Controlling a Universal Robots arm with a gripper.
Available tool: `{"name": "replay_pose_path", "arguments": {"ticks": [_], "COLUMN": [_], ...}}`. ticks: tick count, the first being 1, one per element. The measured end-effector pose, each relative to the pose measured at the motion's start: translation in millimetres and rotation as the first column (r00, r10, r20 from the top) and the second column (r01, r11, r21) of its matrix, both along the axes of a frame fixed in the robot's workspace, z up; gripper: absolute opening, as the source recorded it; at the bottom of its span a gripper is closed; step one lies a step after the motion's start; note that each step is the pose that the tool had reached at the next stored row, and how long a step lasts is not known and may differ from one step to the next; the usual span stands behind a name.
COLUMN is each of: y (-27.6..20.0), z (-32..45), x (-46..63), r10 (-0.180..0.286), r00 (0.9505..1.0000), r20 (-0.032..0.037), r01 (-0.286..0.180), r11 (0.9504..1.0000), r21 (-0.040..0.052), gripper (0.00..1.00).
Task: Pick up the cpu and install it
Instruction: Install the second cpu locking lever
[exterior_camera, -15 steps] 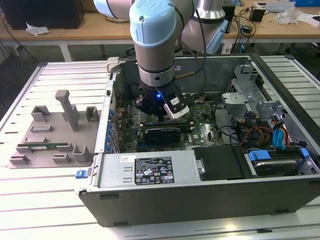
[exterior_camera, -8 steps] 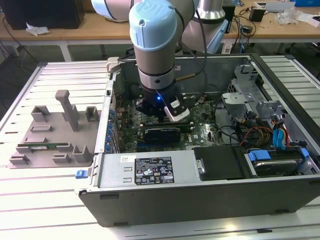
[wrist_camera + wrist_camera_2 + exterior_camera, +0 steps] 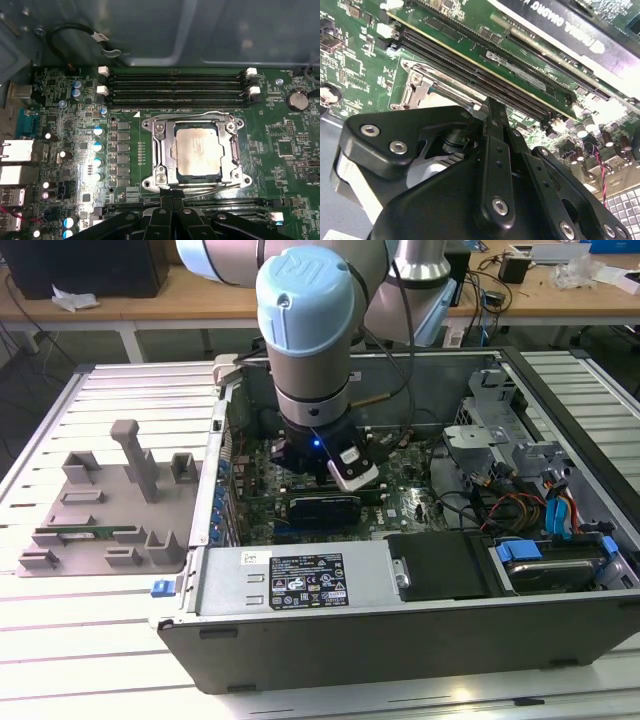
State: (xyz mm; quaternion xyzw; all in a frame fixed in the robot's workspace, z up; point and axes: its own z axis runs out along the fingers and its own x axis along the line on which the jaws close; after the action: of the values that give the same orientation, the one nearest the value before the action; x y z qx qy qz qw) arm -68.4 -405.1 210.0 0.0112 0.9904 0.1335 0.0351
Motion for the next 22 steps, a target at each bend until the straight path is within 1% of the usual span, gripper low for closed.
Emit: {"name": "replay_pose_path", "arguments": {"ticks": [6,8,11,12,15,19,20,22], "y": [0.0,0.8,1.6,2.0,3.1,3.7,3.8,4.0], "z": [-6.4,-10.6,-12.4,-13.0,-14.4,-16.0,-15.7,-12.8], "x": [-6.2,-9.5,-11.1,-11.2,-11.4,-11.7,-11.7,-11.7], "r10": [0.0,0.0,0.0,0.0,0.0,0.0,0.0,0.0], "r00": [1.0,1.0,1.0,1.0,1.0,1.0,1.0,1.0], "r20": [-0.0001,-0.0001,-0.0002,-0.0001,0.0001,-0.0001,0.0,0.0003], "r01": [0.0,0.0,0.0,0.0,0.0,0.0,0.0,0.0], "r11": [0.9999,0.9997,0.9994,0.9993,0.9991,0.9991,0.9991,0.9991], "r21": [0.0136,0.0254,0.0337,0.0377,0.0419,0.0416,0.0418,0.0425], "gripper": [0.11,0.11,0.11,0.11,0.11,0.11,0.11,0.11]}}
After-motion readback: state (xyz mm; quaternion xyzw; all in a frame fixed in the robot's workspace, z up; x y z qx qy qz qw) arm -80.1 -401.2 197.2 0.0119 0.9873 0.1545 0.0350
